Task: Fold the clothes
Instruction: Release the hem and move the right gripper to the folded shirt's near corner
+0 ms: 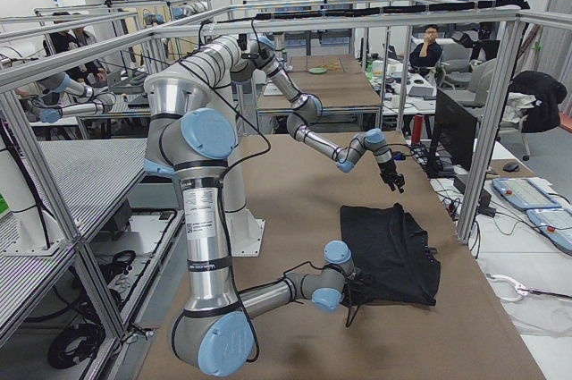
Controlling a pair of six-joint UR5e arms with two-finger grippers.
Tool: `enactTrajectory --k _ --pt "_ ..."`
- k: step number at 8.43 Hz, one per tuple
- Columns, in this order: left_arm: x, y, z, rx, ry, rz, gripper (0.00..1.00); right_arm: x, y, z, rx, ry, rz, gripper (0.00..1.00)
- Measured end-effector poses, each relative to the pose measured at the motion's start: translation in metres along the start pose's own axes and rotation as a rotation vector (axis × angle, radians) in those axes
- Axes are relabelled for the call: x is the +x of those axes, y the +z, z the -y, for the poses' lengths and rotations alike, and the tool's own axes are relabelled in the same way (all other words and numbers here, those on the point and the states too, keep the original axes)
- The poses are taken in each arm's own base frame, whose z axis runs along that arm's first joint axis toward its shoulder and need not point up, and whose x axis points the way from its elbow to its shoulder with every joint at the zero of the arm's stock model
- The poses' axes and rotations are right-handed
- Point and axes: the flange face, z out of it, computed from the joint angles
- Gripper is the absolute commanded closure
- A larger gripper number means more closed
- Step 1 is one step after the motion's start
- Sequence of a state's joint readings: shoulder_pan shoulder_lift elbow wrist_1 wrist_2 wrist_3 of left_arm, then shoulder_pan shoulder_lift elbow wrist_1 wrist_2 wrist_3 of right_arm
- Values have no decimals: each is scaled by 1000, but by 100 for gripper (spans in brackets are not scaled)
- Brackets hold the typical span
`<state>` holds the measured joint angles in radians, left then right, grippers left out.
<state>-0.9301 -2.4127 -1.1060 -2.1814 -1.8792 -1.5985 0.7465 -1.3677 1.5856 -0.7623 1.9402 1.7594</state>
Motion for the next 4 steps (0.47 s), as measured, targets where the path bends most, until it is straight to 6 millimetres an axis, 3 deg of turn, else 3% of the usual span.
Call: enactTrajectory --k 1,4 --pt "0 0 0 0 0 0 37 2 -2 -2 -2 9 0 100" --pt "0 1 -3 -4 -5 0 37 3 -2 -12 -16 40 1 100"
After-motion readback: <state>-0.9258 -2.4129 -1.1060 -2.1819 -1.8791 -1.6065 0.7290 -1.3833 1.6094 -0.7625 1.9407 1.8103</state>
